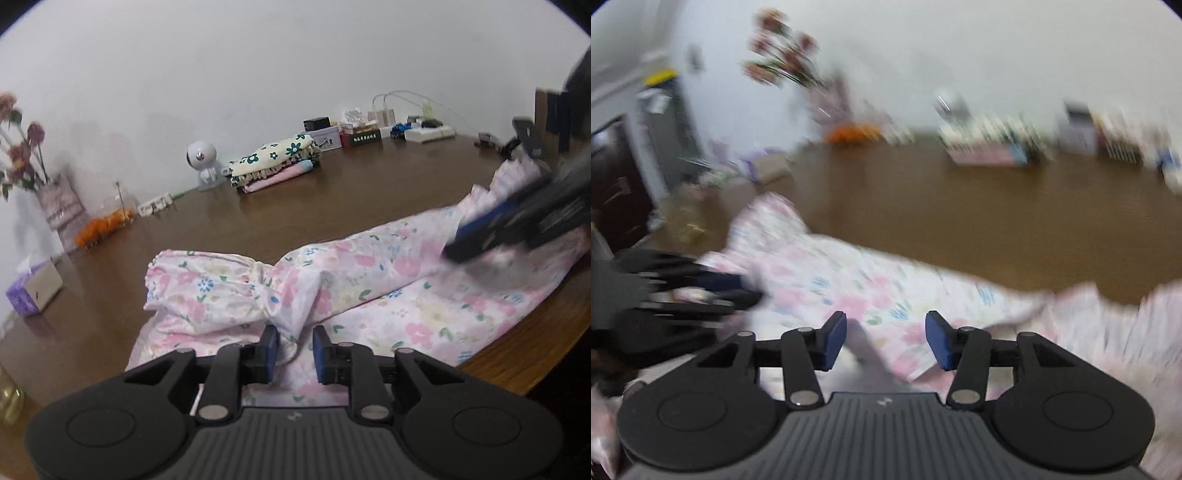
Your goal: Fold clothes
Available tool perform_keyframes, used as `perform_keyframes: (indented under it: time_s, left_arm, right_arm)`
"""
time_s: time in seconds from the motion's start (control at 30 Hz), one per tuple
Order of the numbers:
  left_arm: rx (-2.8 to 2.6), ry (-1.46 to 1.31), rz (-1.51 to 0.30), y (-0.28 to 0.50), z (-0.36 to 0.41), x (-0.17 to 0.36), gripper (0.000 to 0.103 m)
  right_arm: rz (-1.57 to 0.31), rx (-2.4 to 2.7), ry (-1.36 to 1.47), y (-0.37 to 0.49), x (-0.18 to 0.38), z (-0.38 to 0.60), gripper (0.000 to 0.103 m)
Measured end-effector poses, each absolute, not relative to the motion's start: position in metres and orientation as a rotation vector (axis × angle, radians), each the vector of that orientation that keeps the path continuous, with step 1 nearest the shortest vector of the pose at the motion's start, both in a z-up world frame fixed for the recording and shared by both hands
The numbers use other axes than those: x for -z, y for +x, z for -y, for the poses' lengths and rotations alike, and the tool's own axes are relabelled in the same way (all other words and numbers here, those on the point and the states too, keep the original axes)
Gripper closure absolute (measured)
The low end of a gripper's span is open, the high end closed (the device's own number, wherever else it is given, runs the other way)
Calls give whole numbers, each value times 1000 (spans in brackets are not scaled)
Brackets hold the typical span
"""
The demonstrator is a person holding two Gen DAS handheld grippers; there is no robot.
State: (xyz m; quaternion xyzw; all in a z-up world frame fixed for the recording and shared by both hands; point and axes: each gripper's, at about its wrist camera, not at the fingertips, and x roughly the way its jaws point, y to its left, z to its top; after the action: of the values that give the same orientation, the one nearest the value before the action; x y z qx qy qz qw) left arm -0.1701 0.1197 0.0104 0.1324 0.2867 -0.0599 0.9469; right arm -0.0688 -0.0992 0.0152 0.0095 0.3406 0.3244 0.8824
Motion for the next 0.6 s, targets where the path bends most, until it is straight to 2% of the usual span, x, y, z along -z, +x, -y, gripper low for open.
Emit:
perform_keyframes:
  time_s: [0.1,0.17,0.2,0.23,0.3,0.37,0.47,0.57,0.6]
  left_arm:
    - [132,164,-572,-174,-127,-32,77]
    - [145,109,-530,-171,-126,-49,65]
    - [151,82,-509,-169,-125,-58,55]
    - [157,55,-488,-167,-125,-67,50]
    - [171,3,-455,-160,-124,-82,50]
    - [177,-21,-498,-130,-119,-79,50]
    - [142,2,-608,-93,-116,-57,53]
    - [32,-79,-710,-73,-139,-31,72]
    - [0,-142,-735,-71,-151,-24,84]
  right_arm:
    - [-734,-658,88,-60,-5,113,64]
    - [-727,-661,85,-61,-4,117,64]
    - [-722,-665,85,-61,-3,119,64]
    - [-714,-667,76,-66,-1,118,64]
    - [-695,-665,51,-72,1,115,64]
    - [-674,-662,21,-75,1,112,64]
    - [-660,-658,4,-79,1,109,64]
    - [-657,-641,32,-80,1,115,64]
    - [-653,-634,42,-80,1,118,66]
